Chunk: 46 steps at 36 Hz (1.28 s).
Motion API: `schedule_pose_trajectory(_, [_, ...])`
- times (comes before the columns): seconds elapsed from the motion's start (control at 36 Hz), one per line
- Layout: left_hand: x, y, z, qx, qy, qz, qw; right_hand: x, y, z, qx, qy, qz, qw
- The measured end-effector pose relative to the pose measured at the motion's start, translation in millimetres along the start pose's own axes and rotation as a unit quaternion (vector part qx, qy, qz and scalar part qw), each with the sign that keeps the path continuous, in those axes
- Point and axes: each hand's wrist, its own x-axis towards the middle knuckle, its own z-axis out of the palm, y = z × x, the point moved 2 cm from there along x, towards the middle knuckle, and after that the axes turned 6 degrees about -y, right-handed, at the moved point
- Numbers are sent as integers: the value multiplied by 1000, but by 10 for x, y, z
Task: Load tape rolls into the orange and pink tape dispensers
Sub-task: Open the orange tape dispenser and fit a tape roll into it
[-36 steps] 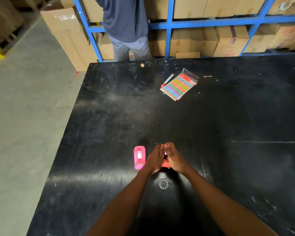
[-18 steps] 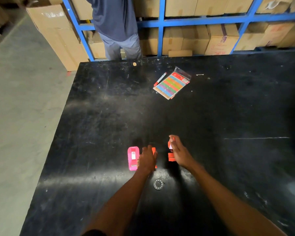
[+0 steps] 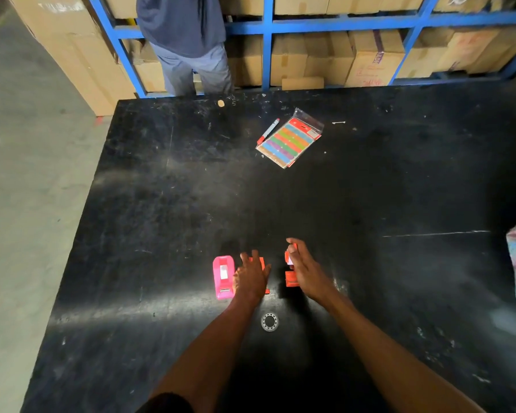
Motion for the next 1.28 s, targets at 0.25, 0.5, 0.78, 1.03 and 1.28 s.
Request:
schedule_pose_trajectory(0.25, [-96, -35, -103, 21, 115, 41, 992, -18, 34, 55, 24, 12, -14, 1000])
schedule_pose_trajectory(0.5, [-291, 138, -409, -437, -11, 163, 885, -109, -41, 92, 17, 50, -42, 998])
schedule_pose_trajectory(0.78, [-538, 184, -467, -402, -43, 222, 887, -295, -117, 70, 6, 51, -52, 997])
schedule_pose_trajectory(1.03, [-603, 205, -441, -399, -39, 192, 896, -410, 42, -51, 11, 90, -30, 995])
schedule_pose_trajectory(1.28, [-643, 172, 6, -187, 8, 205, 961, -447, 293, -237, 15, 129, 29, 991])
